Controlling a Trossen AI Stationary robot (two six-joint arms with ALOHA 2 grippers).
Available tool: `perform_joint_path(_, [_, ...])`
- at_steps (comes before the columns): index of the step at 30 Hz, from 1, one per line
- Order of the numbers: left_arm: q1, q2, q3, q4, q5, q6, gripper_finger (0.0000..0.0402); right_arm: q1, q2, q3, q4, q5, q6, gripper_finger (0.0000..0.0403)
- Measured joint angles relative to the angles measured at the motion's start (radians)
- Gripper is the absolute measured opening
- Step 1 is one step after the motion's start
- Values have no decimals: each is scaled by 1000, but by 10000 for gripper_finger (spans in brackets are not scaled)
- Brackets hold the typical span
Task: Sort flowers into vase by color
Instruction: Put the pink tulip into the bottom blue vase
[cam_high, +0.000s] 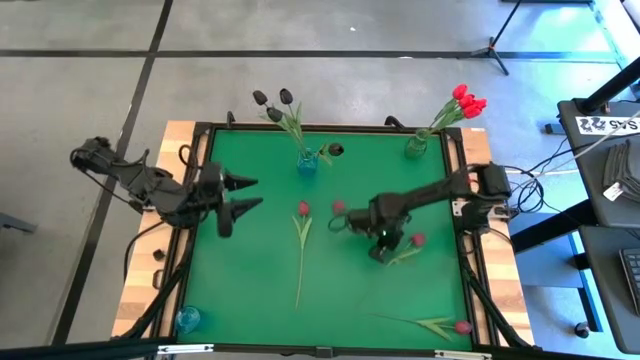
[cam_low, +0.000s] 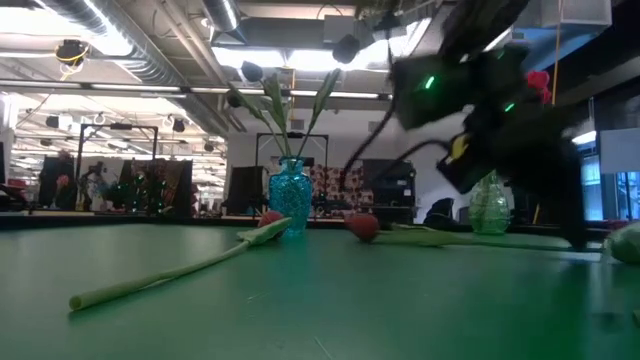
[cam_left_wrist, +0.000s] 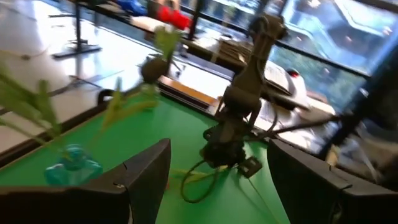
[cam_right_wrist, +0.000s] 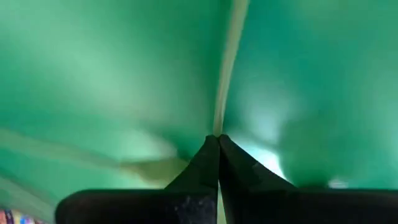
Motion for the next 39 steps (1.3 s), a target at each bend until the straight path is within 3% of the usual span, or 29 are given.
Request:
perform_joint_path(4, [-49, 37, 0, 8, 14, 11, 262, 112, -25, 1, 71, -6, 34, 0])
perform_joint_path(9, [-116, 135, 0, 48, 13, -108, 262, 191, -39, 2, 201, 98, 43, 0])
perform_joint_path(16, [-196, 287, 0, 42, -28, -412, 262, 200, -41, 95, 266, 274, -27, 0])
perform_joint_path(23, [-292, 455, 0, 27, -28, -764, 262, 200, -43, 135, 372, 301, -40, 5])
perform_joint_path(27, [-310, 576, 0, 30, 8, -907, 262, 211, -44, 135, 413, 296, 13, 51])
perform_joint_path(33, [-269, 697, 0, 16, 55, -1045, 262, 245, -75, 135, 421, 374, 74, 166])
perform_joint_path(39, [-206, 747, 0, -232, 84, -1310, 262, 290, -112, 135, 382, 399, 139, 243])
